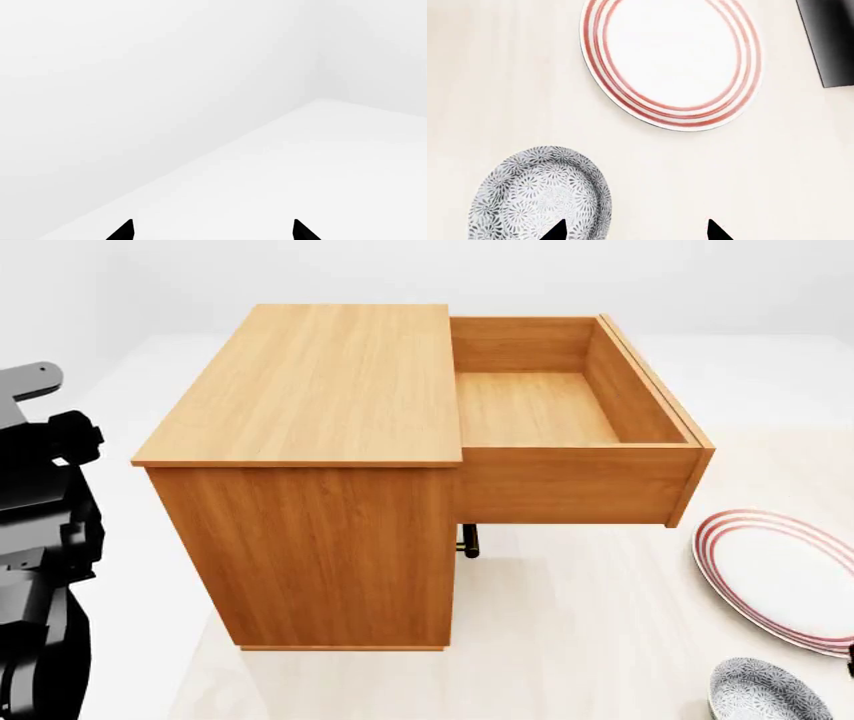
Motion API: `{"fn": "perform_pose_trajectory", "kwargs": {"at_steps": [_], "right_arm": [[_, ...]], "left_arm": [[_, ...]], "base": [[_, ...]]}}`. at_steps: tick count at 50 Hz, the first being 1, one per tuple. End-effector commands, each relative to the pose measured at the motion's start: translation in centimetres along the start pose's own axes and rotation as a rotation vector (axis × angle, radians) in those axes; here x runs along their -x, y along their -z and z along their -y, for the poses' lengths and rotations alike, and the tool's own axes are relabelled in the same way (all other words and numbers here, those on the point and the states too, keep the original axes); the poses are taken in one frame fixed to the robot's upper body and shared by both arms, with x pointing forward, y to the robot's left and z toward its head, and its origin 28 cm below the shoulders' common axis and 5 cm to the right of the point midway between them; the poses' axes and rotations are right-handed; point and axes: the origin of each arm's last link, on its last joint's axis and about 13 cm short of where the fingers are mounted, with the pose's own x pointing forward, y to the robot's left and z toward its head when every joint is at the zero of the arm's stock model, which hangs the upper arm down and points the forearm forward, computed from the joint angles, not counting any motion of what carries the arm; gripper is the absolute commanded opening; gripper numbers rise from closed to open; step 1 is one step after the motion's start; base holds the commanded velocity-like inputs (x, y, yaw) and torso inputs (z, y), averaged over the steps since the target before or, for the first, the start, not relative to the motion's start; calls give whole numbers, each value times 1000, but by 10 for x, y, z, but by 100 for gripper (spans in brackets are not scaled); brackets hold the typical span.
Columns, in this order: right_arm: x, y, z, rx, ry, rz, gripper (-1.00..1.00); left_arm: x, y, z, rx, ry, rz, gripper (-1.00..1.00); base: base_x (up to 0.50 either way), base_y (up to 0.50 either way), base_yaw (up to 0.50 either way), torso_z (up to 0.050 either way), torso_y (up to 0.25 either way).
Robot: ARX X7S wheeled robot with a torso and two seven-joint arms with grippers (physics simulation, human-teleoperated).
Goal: Open the top drawer of the cabinet and put the bowl in it.
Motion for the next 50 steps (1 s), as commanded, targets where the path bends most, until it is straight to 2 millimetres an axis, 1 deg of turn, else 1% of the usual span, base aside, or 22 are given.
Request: {"fn": "perform_pose_trajectory", "kwargs": {"at_steps": [1, 15, 32, 39, 50], "right_arm": [[-18, 10, -1, 23, 19, -58, 100], [-46, 9, -12, 26, 9, -72, 100], [-61, 16, -16, 54, 3, -116, 100], [-70, 20, -18, 59, 2, -142, 100], [-85, 23, -23, 63, -2, -151, 100]], "left_arm": [[0, 2, -1, -1, -3, -3, 100], [0, 3, -1, -1, -8, -4, 100], [0, 3, 0, -1, -9, -4, 100], [0, 1, 0, 0, -9, -3, 100], [1, 3, 1, -2, -9, -7, 100]], "base": [[0, 0, 0, 0, 0], [0, 0, 0, 0, 0], [0, 0, 0, 0, 0], [0, 0, 0, 0, 0], [0, 0, 0, 0, 0]]}}
